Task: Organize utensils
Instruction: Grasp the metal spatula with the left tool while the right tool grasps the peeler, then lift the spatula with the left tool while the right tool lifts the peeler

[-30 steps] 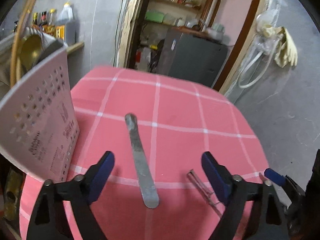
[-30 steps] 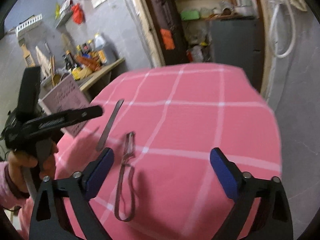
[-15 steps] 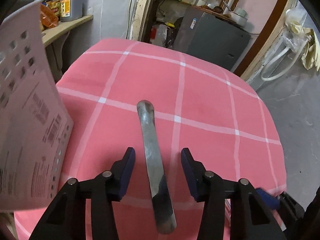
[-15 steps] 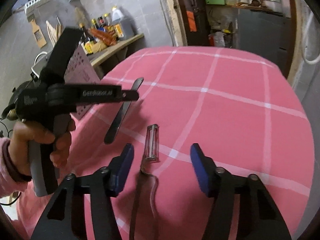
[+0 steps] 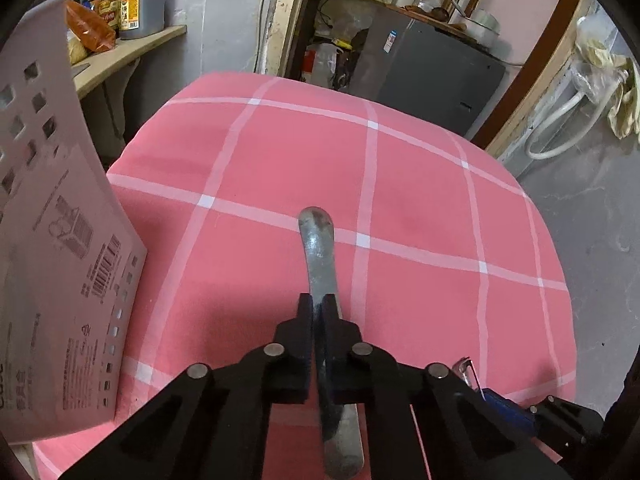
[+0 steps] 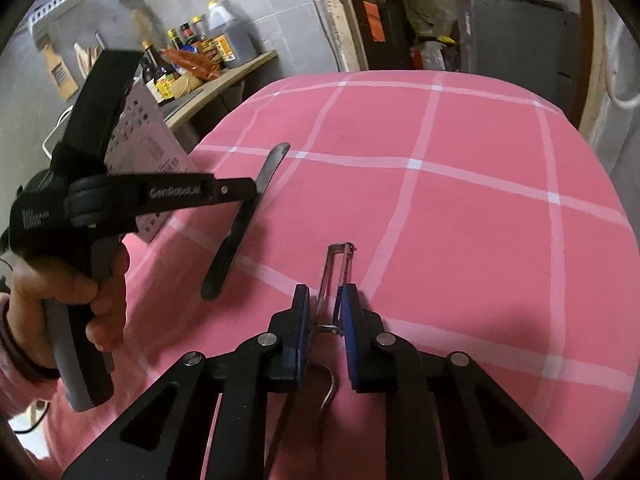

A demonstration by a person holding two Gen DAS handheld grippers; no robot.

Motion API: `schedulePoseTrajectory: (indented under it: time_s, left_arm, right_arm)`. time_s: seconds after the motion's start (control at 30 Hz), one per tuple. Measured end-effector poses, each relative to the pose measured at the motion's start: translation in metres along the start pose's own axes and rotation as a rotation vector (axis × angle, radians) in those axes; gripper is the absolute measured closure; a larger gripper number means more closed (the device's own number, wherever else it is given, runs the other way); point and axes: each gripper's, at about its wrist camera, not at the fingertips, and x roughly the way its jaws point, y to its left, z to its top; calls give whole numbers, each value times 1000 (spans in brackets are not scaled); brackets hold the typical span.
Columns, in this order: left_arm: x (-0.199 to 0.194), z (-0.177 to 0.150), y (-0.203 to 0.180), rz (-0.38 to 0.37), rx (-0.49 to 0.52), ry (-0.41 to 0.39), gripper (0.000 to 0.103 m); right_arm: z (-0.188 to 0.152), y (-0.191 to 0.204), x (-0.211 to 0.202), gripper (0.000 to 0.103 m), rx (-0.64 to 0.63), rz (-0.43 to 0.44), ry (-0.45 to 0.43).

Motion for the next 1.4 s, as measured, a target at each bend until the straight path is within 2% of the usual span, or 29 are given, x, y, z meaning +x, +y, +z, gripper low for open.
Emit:
schedulePoseTrajectory:
  time_s: [0.3, 0.37, 0.67, 0.77, 0.9, 0.93, 1.07, 1.2, 1.23, 1.4]
  left_arm:
    - [-12, -29, -4, -89, 50, 82, 100]
    - [-13, -32, -5, -96, 65, 80, 100]
    - [4, -6, -6, -101, 7, 56, 96]
    - [9, 5, -8, -105, -2, 58, 90]
    - [16, 15, -16, -124, 3, 54, 69]
    - [17, 16, -20, -121, 10, 52, 66]
    - [24, 22, -36, -47, 74, 55, 68]
    - [27, 27, -42, 22, 125, 77, 87]
    - [28, 29, -42, 30, 133, 86, 87]
    - [28, 33, -39, -4, 124, 130, 87]
  right_arm:
    - [-8, -8, -12, 89, 41, -46, -9]
    - [-9, -12, -15, 89, 51, -57, -21]
    - [7, -30, -10, 89, 88, -94, -52]
    - [12, -39, -8, 89, 112, -103, -64]
    - [19, -51, -7, 89, 124, -124, -80]
    - [22, -54, -7, 89, 127, -126, -82]
    - [27, -63, -4, 89, 135, -131, -77]
    - [28, -66, 1, 88, 149, -121, -66]
    - [29, -67, 3, 88, 154, -114, -57]
    - [37, -72, 14, 85, 170, -88, -15]
